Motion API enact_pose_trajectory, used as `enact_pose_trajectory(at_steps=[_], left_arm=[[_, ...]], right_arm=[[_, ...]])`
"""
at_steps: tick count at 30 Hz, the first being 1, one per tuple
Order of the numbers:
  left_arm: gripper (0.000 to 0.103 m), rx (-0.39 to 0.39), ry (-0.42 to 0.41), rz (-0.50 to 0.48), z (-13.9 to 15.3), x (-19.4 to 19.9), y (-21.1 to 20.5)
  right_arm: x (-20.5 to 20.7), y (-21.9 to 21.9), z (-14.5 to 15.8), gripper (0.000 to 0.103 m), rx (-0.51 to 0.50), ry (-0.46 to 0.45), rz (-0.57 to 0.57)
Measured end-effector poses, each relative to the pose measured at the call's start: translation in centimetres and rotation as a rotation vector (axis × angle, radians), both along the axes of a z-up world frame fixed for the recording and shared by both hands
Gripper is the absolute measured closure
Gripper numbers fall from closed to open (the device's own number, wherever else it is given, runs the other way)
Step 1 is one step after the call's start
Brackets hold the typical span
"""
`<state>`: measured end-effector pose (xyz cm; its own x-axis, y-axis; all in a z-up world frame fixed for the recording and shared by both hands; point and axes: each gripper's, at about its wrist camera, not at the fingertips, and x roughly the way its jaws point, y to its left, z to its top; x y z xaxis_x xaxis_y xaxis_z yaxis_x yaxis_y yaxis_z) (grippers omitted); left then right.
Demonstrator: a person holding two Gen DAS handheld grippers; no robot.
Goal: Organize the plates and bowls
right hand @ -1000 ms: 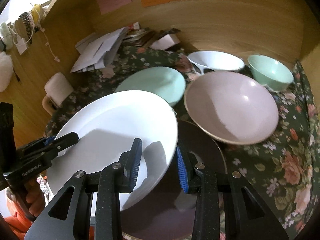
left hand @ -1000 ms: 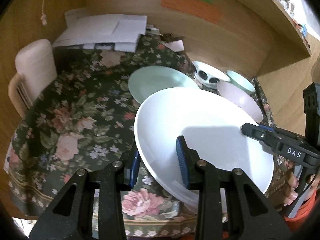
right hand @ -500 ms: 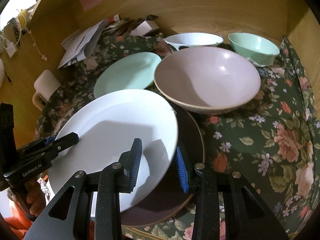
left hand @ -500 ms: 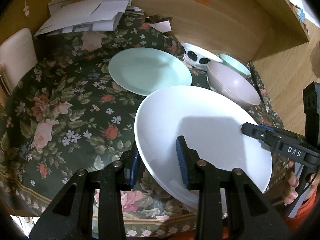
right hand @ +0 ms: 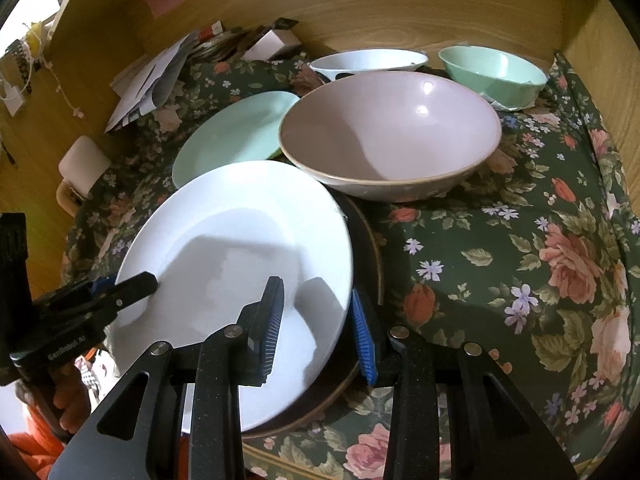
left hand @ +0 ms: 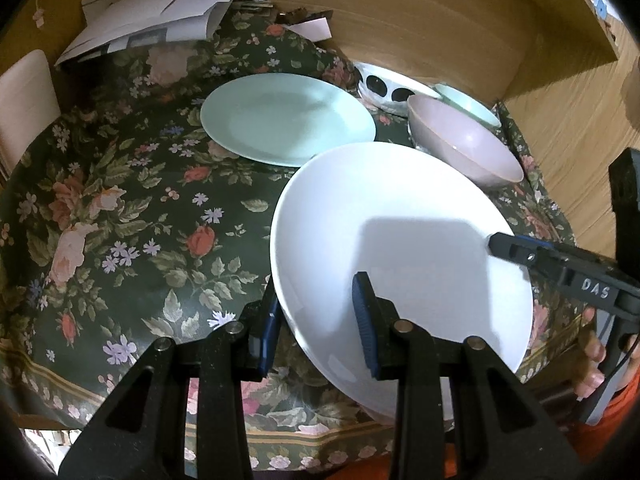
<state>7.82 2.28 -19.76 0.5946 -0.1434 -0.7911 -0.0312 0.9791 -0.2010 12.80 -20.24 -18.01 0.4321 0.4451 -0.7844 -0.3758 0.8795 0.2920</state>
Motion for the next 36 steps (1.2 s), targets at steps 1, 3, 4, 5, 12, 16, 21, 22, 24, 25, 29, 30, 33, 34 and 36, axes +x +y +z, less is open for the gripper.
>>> enact_pose_trajectory(at_steps=[1,3,4,5,12,16,21,22,24,25,29,30,33,34,36], left_arm=[[0.069,0.002,-0.002,-0.003,0.0,0.0,-0.1],[0.069,0.005,-0.009,-0.005,0.2,-0.1,-0.2],[0.069,0.006,-0.010,-0.006,0.2,-0.1,-0.3],[0.069,0.005,-0.007,-0.007,0.1,0.0,-0.4],[0.069,0.020,-0.005,-0.006,-0.1,0.1,-0.8],[0.069,0.032,-0.013,-0.010,0.1,0.1,-0.7],[0.055,0.081,-0.079,0.012,1.9,0.0,0.1],[0.050,0.092,-0.100,0.021,2.5,0.0,0.3],[0.044,0.114,-0.143,0.034,3.8,0.1,0.7],[0.040,0.120,-0.158,0.038,4.2,0.2,1.0],[0.029,0.127,-0.204,0.055,5.9,0.9,2.0],[0.029,0.131,-0.209,0.062,6.2,1.1,2.3],[0.028,0.134,-0.214,0.080,6.8,2.1,3.1],[0.026,0.131,-0.213,0.087,6.9,2.4,3.6],[0.016,0.125,-0.212,0.101,7.1,3.0,4.3]], right_arm=[[-0.1,-0.2,0.4,0.072,-0.012,-0.025,-0.010],[-0.2,-0.3,0.7,0.072,-0.012,-0.039,-0.007],[-0.4,-0.4,1.2,0.072,0.010,-0.053,0.010],[-0.7,-0.2,1.8,0.072,0.016,-0.077,0.025],[-0.8,0.5,1.9,0.072,-0.039,-0.108,0.032],[-0.3,0.0,1.6,0.072,-0.033,-0.090,0.007],[0.1,0.1,2.3,0.064,-0.035,-0.107,-0.001],[0.1,0.1,2.3,0.062,-0.035,-0.107,-0.001],[0.3,0.2,2.9,0.058,-0.037,-0.124,0.002],[0.7,0.5,3.5,0.054,-0.038,-0.143,0.008],[1.2,1.1,4.4,0.042,-0.031,-0.171,0.018],[1.4,1.4,4.7,0.039,-0.031,-0.178,0.022],[2.4,2.6,5.8,0.036,-0.030,-0.205,0.046],[2.7,2.9,5.9,0.036,-0.030,-0.206,0.052],[3.1,3.3,6.2,0.036,-0.030,-0.209,0.057]])
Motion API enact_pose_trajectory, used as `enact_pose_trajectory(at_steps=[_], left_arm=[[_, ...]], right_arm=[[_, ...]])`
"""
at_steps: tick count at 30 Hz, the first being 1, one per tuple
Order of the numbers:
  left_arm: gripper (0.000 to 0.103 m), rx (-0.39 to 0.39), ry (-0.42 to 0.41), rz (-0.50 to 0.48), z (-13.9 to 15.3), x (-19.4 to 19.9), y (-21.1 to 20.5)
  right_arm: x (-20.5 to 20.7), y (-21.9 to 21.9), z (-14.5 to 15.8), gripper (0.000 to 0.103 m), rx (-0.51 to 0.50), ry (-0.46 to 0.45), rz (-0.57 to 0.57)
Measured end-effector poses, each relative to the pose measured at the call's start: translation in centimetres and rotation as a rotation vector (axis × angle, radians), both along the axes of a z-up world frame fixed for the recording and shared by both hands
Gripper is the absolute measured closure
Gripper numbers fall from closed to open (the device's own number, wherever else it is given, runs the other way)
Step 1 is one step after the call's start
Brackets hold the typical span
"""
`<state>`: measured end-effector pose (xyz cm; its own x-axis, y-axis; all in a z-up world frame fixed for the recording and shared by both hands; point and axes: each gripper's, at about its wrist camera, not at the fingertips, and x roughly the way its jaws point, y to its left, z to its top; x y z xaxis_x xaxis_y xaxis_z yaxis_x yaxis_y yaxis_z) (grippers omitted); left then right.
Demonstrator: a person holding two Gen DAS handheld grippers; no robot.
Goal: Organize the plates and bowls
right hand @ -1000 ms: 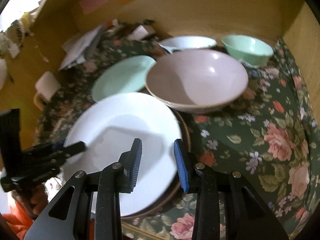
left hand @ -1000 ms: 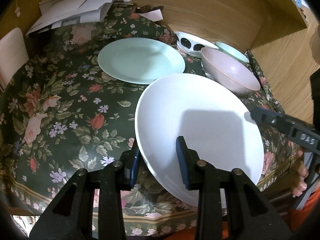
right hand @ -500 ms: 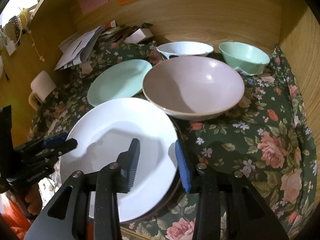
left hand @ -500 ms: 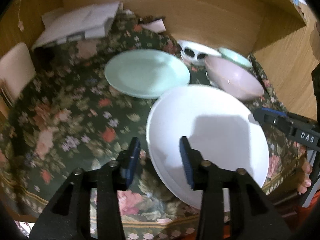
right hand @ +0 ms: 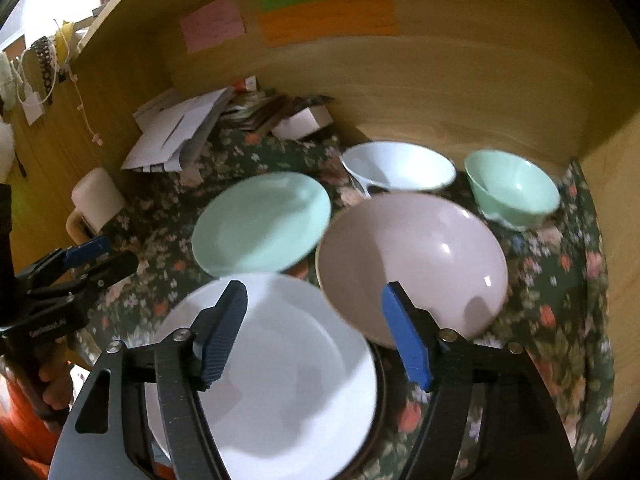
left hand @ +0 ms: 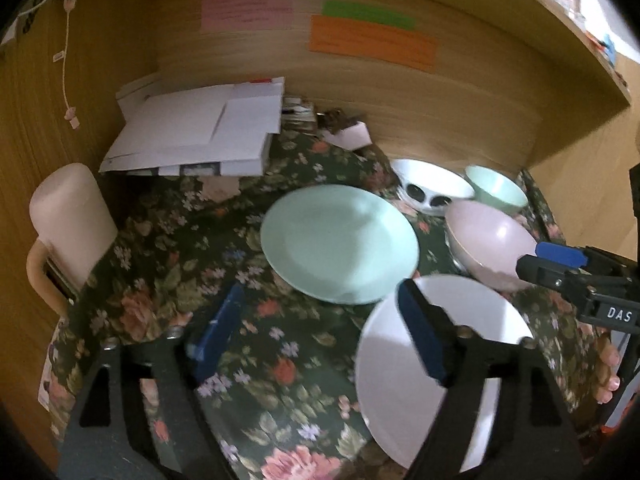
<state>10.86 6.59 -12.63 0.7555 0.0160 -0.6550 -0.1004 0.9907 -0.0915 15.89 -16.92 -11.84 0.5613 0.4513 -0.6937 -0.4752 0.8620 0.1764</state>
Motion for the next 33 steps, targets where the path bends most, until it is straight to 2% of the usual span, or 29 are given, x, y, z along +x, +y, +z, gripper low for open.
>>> enact_pose_trajectory(at_steps=[12,20,27,29,31,33], left_arm=[[0.014,0.016,0.034,0.056,-0.5,5.0,3.6],[0.014,0.023,0.099,0.044,-2.6,8.1,4.8],[0.014,-0.025,0.173,0.020,-4.7,10.2,5.9],[0.014,-0.042,0.189,0.016,-5.2,10.5,6.3],[0.015,-0.056,0.203,0.006,-5.7,10.8,6.4],[0.019,-0.067,0.219,-0.004,-6.1,11.0,6.4]], right_arm=[[5.6,4.3,0.2,0.036,-0.024,0.026,0.063],[9.0,6.2,-0.6,0.036,-0.066,0.056,0.089],[13.1,8.6,-3.1,0.036,-0.151,0.128,0.130],[14.0,9.2,-3.8,0.039,-0.173,0.158,0.140],[14.9,9.8,-4.7,0.051,-0.202,0.198,0.151],[15.6,10.2,-5.5,0.058,-0.216,0.235,0.162]])
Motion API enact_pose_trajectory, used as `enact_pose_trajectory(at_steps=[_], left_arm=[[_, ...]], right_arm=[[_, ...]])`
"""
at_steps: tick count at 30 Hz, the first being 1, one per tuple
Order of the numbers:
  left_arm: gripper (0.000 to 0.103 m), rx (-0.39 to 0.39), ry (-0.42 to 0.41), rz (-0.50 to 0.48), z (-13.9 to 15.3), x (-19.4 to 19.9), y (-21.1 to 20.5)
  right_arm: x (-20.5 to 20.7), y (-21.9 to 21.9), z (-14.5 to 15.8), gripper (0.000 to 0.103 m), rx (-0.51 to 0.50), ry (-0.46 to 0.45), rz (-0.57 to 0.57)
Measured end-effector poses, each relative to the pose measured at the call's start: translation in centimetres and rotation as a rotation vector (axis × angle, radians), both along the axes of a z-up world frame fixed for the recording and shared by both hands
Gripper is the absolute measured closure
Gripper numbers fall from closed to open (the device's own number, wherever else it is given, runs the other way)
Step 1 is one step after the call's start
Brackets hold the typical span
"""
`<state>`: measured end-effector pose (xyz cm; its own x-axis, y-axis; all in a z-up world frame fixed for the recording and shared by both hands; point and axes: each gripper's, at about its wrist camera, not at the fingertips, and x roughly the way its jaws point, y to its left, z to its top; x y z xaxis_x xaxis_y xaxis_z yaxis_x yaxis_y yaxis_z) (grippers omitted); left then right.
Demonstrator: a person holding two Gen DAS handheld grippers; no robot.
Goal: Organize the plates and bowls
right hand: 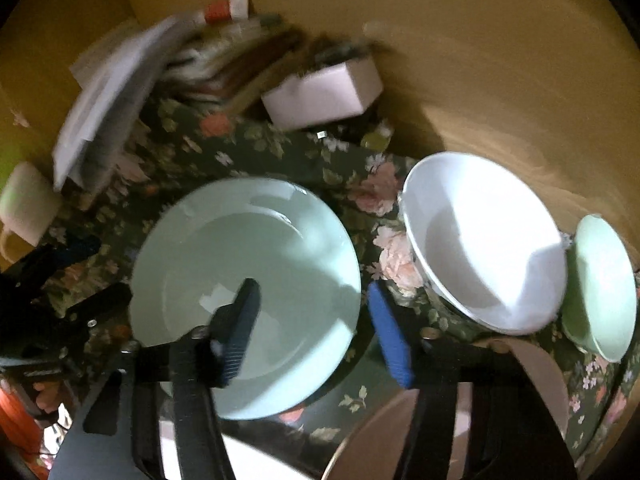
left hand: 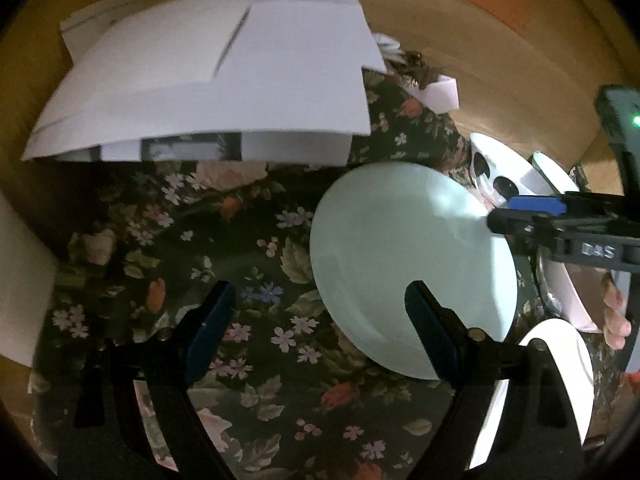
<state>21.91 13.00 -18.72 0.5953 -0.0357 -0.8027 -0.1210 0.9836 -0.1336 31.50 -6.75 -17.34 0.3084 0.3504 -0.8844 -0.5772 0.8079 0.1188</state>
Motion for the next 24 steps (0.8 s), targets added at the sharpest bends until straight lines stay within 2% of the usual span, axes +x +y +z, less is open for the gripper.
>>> enact_pose_trajectory(at_steps=[4,12,18,24], left_arm=[[0.031,-0.010,0.029,-0.021,-0.8,0.5,-0.3],[0.044,-0.034,0.049,-0.048,-1.9,1.1,-0.6],[0.045,-0.055,0.038,-0.042,-2.1,1.2,-0.3],[0.053,-0.047,0.040,0.000,-2.3,0.1,1.3]], right_arm=[[0.9,0.5,-1.0,0.058,-0.030,0.035,-0.006],[2.3,1.3,-2.0,0.062,-0.077,0.080,-0.007],[0.4,1.8,-1.4,0.062,-0.054,0.076,0.044],[-3.0,3.7,-1.0,0.063,-0.038,0.069,0.095]])
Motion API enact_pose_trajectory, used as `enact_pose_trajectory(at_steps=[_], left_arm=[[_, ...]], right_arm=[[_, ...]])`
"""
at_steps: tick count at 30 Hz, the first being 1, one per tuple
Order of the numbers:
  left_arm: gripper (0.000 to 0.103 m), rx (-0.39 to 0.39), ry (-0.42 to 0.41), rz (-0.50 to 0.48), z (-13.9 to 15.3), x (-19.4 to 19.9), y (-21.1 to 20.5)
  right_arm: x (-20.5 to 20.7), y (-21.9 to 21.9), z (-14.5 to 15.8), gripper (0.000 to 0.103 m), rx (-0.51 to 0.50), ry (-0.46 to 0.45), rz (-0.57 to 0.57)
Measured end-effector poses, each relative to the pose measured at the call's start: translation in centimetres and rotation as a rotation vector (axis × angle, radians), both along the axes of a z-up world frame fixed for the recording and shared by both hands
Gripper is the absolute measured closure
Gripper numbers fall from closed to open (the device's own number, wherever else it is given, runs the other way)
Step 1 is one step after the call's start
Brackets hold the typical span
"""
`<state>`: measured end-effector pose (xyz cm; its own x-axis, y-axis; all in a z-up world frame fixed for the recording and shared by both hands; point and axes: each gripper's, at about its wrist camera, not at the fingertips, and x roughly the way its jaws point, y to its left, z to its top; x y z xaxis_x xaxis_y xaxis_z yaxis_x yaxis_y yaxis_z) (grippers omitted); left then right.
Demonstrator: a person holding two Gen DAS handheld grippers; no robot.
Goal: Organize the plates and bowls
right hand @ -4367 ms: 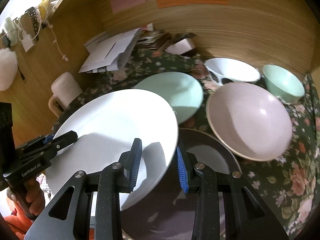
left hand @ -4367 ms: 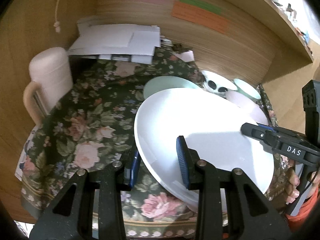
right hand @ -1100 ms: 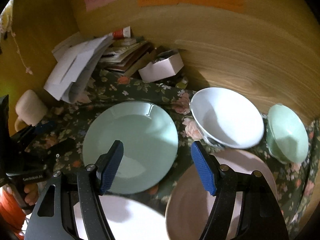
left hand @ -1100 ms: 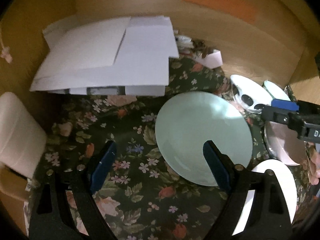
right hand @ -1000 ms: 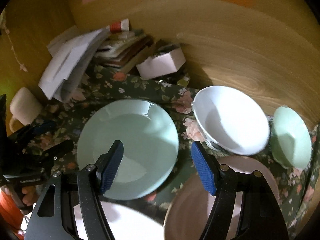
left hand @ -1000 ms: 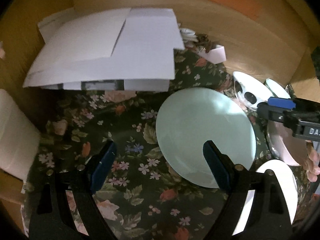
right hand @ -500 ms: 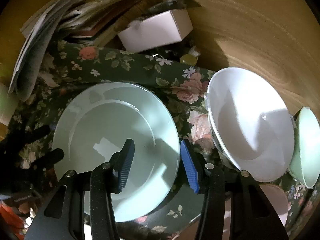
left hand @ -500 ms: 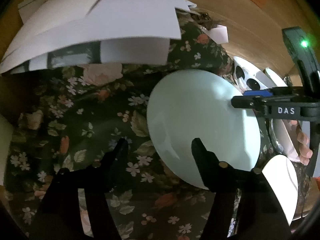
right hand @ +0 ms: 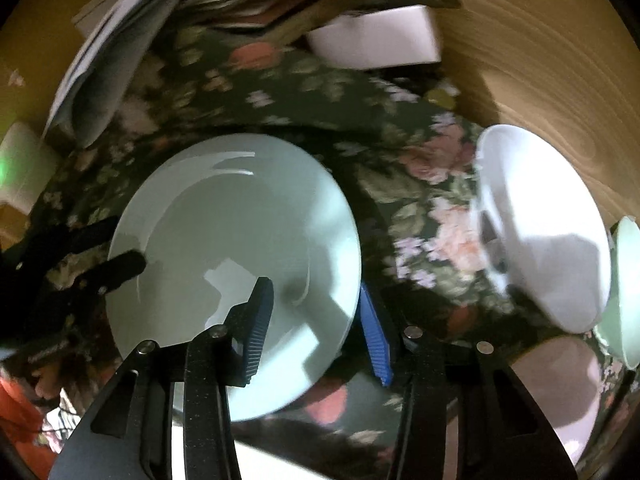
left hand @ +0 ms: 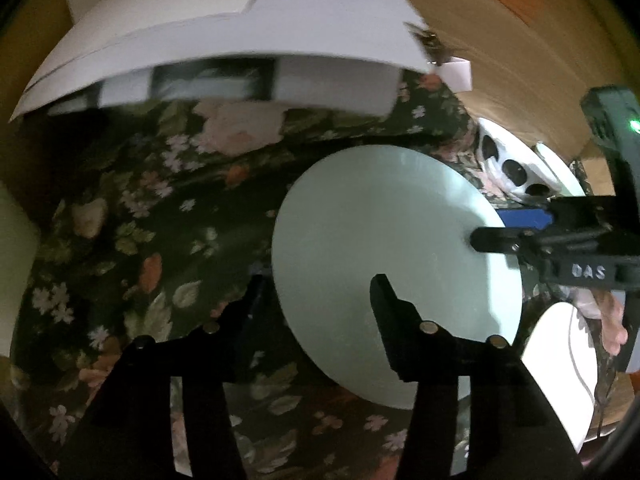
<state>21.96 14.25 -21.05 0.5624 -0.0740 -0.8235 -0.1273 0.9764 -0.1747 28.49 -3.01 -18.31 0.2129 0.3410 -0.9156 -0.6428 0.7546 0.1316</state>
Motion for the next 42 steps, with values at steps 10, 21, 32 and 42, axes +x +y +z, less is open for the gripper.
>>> enact_pose_trajectory(at_steps=[10,21,32,42], left_arm=[[0.060,0.006,-0.009,0.044,-0.4,-1.2,2.0],[0.060,0.026,-0.031,0.051,-0.6,-1.0,1.8],[0.060,0.026,-0.074,0.058,1.4,-2.0,1.3],[0.060,0.008,-0.117,0.039,4.0,-3.7,0.2]], right_arm=[[-2.5,0.5,0.2,0.063,0.112,0.028,-0.070],[-2.3,1.4,-1.8,0.064,0.115,-0.004,-0.074],[-3.1,0.2,0.1,0.064,0.166,-0.017,-0.070],[-3.7,-1.9,2.5,0.064,0.218,-0.062,-0.098]])
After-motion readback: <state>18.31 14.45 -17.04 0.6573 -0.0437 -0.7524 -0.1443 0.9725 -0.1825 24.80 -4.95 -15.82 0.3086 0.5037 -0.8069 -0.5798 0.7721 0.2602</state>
